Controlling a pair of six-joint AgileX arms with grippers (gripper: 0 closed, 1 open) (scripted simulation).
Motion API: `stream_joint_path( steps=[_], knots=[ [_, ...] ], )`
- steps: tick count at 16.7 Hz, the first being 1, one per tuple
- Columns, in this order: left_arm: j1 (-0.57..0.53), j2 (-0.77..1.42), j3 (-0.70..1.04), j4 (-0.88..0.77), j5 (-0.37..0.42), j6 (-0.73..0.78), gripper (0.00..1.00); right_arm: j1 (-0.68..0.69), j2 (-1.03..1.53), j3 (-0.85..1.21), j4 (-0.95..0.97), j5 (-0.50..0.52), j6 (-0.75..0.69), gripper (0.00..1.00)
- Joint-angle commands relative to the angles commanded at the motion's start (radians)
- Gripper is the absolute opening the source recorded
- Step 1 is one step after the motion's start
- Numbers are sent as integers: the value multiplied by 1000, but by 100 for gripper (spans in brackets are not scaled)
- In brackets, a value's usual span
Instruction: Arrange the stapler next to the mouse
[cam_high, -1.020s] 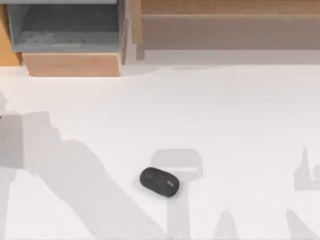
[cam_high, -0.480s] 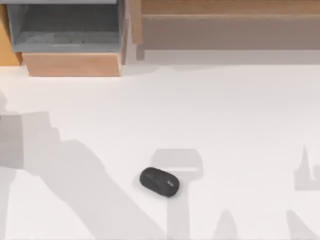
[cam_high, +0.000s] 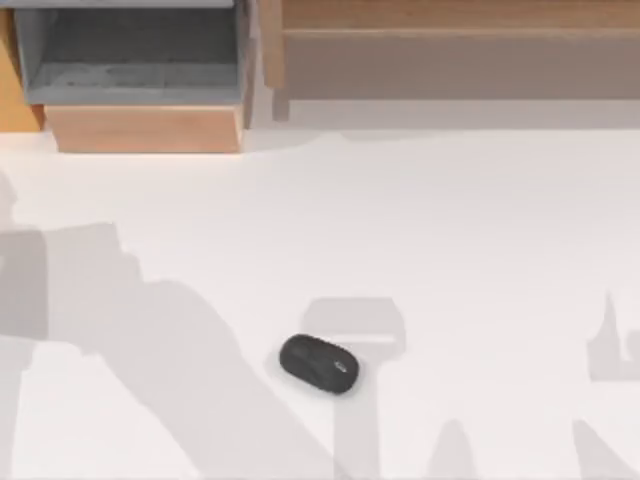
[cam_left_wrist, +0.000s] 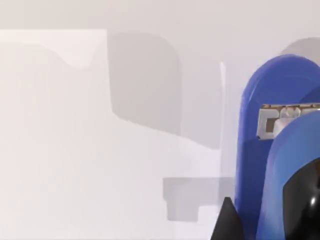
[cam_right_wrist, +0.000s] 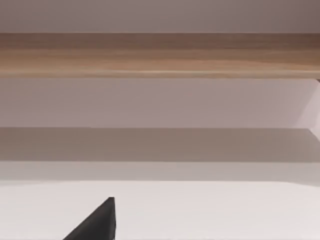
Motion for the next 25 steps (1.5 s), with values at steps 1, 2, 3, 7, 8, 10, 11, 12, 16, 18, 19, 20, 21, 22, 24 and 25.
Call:
stream_joint_path(
  steps=[1, 2, 3, 7, 8, 10, 11, 12, 16, 18, 19, 20, 21, 22, 24, 25],
  knots=[
    [0, -6, 6, -6, 0, 0, 0, 0, 0, 0, 0, 0, 0, 100],
    [0, -6, 6, -6, 0, 0, 0, 0, 0, 0, 0, 0, 0, 100],
    [0, -6, 6, -6, 0, 0, 0, 0, 0, 0, 0, 0, 0, 100],
    [-28, 8, 38, -19, 0, -27, 0, 0, 0, 0, 0, 0, 0, 100],
    [-55, 22, 71, -33, 0, -52, 0, 0, 0, 0, 0, 0, 0, 100],
    [-130, 65, 163, -73, 0, -121, 0, 0, 0, 0, 0, 0, 0, 100],
    [-177, 92, 220, -99, 1, -163, 0, 0, 0, 0, 0, 0, 0, 100],
    [-229, 121, 282, -128, 2, -209, 0, 0, 0, 0, 0, 0, 0, 100],
    [-468, 257, 560, -260, 7, -420, 0, 0, 0, 0, 0, 0, 0, 100],
    [-591, 334, 704, -329, 11, -530, 0, 0, 0, 0, 0, 0, 0, 100],
    [-648, 373, 773, -360, 12, -583, 0, 0, 0, 0, 0, 0, 0, 100],
    [-701, 410, 838, -389, 13, -634, 0, 0, 0, 0, 0, 0, 0, 100],
    [-747, 446, 898, -413, 14, -680, 0, 0, 0, 0, 0, 0, 0, 100],
    [-785, 480, 950, -433, 14, -720, 0, 0, 0, 0, 0, 0, 0, 100],
    [-841, 539, 1024, -462, 13, -783, 0, 0, 0, 0, 0, 0, 0, 100],
    [-857, 559, 1045, -471, 13, -802, 0, 0, 0, 0, 0, 0, 0, 100]
  ],
)
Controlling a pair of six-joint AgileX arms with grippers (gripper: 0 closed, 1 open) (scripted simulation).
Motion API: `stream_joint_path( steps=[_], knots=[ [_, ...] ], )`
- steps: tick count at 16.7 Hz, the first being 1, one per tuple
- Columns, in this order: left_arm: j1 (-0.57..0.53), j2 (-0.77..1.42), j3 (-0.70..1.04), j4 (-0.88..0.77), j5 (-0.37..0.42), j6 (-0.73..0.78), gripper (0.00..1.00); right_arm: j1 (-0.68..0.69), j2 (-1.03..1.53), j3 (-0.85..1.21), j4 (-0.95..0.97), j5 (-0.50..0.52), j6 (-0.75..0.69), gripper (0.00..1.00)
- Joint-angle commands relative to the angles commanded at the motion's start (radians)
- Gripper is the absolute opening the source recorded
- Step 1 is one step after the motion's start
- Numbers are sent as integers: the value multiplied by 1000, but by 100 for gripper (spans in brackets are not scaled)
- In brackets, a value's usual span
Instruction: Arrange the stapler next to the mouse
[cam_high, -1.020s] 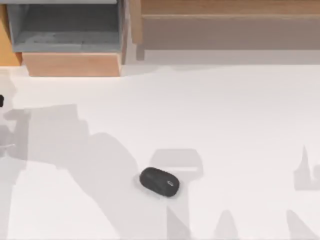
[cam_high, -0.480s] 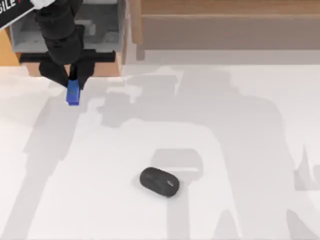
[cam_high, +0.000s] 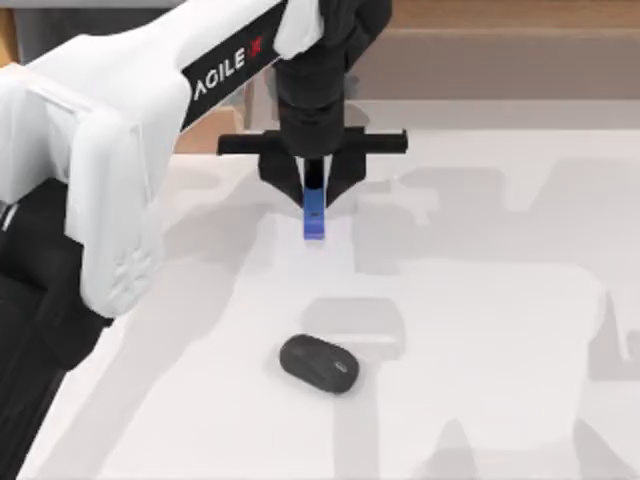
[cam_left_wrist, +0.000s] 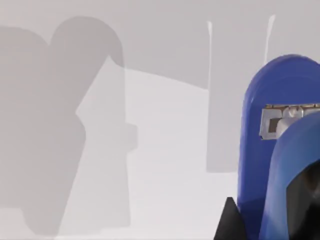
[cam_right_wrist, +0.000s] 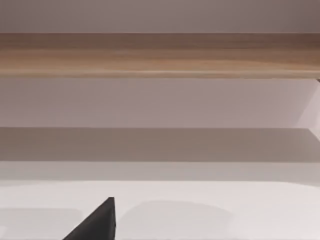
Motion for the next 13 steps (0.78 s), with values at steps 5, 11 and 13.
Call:
stream_joint_path(
  steps=[5, 11, 13],
  knots=[
    [-6, 9, 10, -3, 1, -9, 0, 0, 0, 0, 0, 0, 0, 100],
    [-9, 7, 4, -7, 13, -10, 0, 0, 0, 0, 0, 0, 0, 100],
    [-14, 6, -3, -11, 25, -8, 0, 0, 0, 0, 0, 0, 0, 100]
  ],
)
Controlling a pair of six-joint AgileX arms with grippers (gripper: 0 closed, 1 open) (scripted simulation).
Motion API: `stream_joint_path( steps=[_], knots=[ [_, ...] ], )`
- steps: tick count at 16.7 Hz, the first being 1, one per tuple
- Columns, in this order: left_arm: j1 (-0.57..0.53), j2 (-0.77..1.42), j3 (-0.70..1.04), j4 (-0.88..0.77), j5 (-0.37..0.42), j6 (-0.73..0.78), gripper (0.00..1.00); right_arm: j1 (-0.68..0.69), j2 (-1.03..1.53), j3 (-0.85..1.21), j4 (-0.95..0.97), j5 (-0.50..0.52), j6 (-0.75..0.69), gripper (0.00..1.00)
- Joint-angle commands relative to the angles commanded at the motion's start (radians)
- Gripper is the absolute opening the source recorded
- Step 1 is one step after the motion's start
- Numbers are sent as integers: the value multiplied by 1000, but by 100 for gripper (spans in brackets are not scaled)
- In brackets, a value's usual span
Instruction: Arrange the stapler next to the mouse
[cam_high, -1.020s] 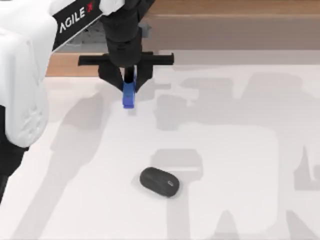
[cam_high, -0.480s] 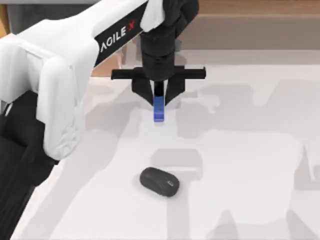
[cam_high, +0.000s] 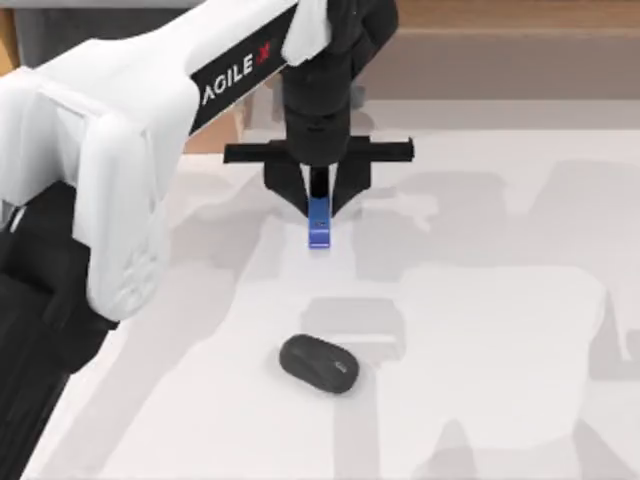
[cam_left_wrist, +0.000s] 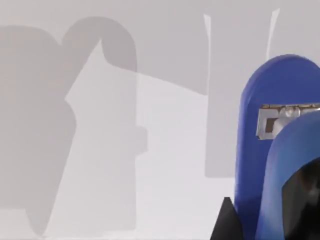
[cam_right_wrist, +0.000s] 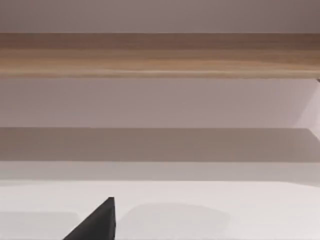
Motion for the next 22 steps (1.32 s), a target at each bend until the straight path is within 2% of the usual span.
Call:
stream_joint_path(
  steps=[10, 22],
  knots=[
    [-11, -6, -64, 1, 61, 3, 0, 0, 0, 0, 0, 0, 0, 100],
    [5, 1, -113, 129, -25, -3, 0, 0, 0, 0, 0, 0, 0, 100]
  ],
)
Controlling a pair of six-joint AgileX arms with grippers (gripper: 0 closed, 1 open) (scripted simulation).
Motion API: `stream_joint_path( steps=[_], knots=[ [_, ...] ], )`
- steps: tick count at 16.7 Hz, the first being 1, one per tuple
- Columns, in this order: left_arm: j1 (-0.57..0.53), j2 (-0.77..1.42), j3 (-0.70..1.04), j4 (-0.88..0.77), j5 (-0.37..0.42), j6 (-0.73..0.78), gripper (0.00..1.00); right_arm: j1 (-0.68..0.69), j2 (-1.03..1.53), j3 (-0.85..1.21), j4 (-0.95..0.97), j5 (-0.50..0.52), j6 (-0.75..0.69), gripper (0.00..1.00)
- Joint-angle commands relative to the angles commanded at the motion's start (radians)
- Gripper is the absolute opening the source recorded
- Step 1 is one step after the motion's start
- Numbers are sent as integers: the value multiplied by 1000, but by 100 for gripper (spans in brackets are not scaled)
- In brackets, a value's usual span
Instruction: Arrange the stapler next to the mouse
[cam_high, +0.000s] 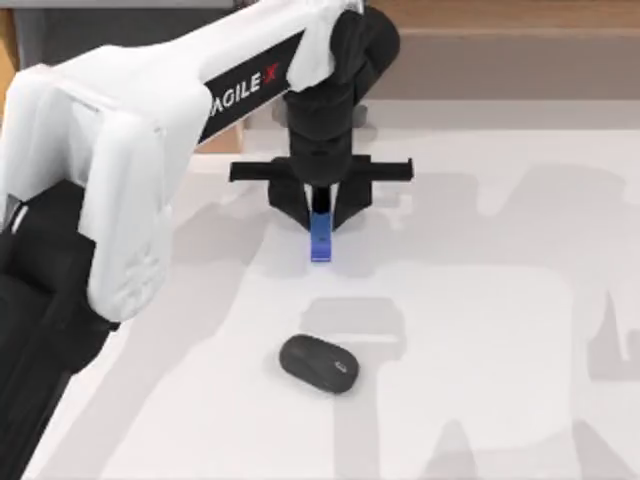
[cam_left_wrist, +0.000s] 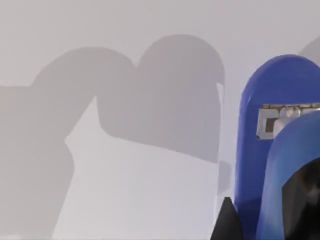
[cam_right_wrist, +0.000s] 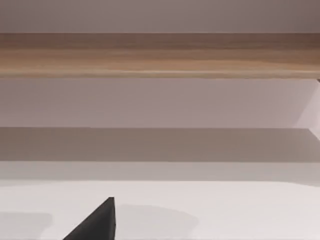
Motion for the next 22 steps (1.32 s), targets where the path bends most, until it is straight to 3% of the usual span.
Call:
stream_joint_path(
  steps=[4, 17, 22],
  knots=[
    [0, 0, 0, 0, 0, 0, 0, 0, 0, 0, 0, 0, 0, 100],
    [0, 0, 0, 0, 0, 0, 98, 0, 0, 0, 0, 0, 0, 100],
    [0, 0, 0, 0, 0, 0, 100, 0, 0, 0, 0, 0, 0, 100]
  ],
)
